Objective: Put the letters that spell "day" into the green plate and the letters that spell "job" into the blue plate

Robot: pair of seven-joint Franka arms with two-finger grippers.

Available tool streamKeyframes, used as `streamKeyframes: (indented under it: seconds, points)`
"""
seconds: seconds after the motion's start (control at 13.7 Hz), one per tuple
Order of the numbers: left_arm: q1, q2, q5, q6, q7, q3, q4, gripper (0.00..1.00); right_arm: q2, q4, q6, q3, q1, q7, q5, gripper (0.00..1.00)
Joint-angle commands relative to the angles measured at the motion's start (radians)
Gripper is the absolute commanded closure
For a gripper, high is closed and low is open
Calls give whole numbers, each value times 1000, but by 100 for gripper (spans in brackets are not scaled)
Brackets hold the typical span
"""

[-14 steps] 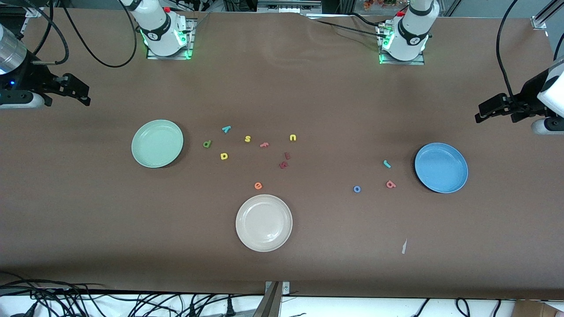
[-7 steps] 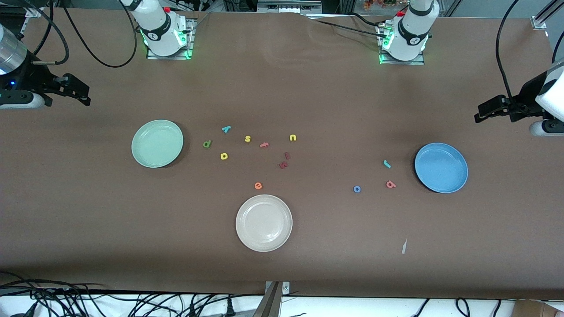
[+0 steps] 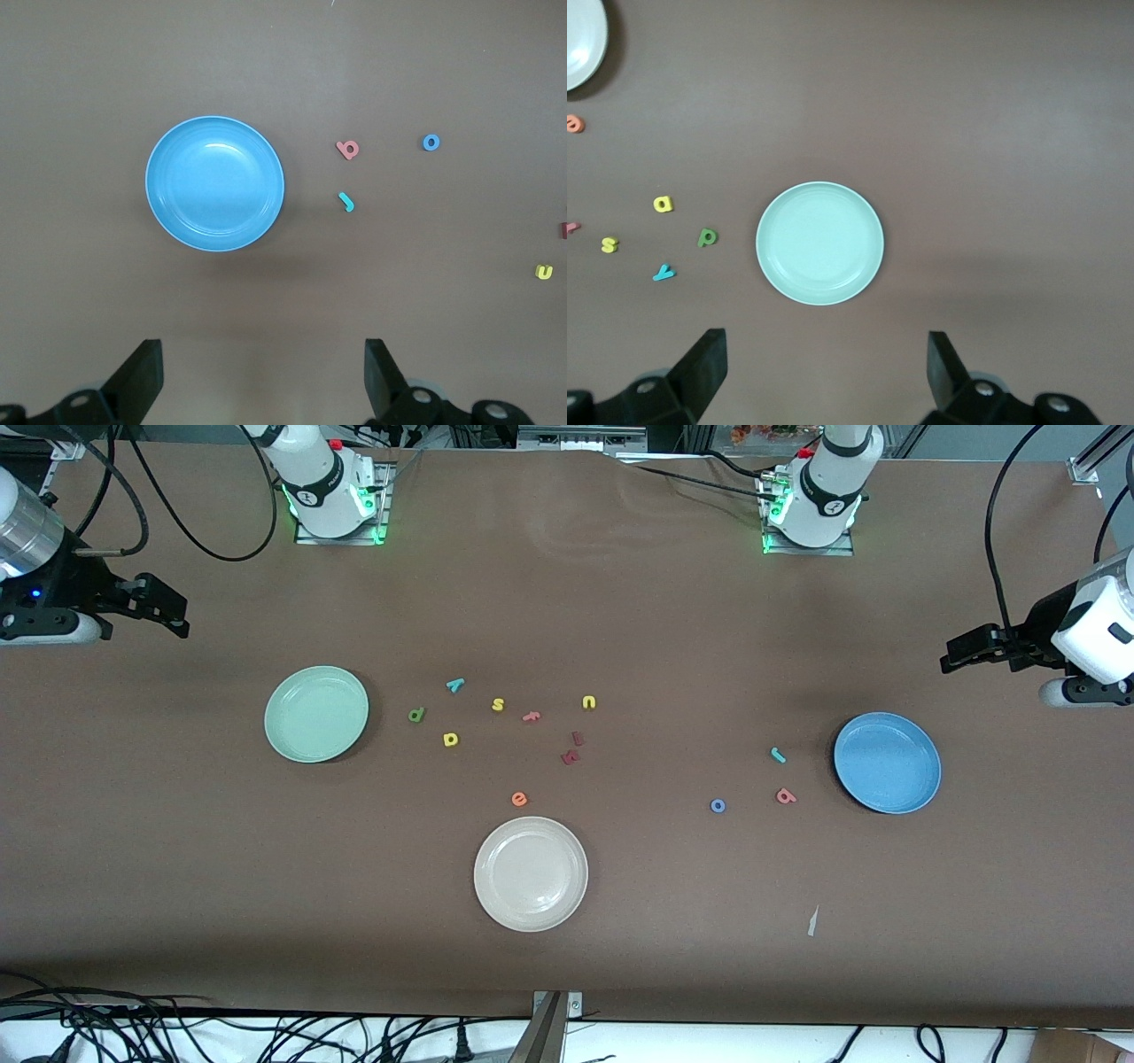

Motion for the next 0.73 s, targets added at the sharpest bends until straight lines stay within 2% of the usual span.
streamKeyframes:
  seconds: [0.0, 0.22, 0.37, 0.66]
  points:
    - [5, -4, 5, 5, 23, -5, 1, 0, 8, 11, -18, 3, 27, 4, -20, 0]
    - [6, -1, 5, 5, 23, -5, 1, 0, 35, 5, 2, 13, 41, 16, -15, 0]
    - [8, 1, 5, 5, 23, -5, 1, 0, 86, 5, 23, 20, 76, 127, -7, 0]
    - [9, 9, 5, 5, 22, -5, 5, 0, 219, 0, 75, 20, 182, 160, -4, 0]
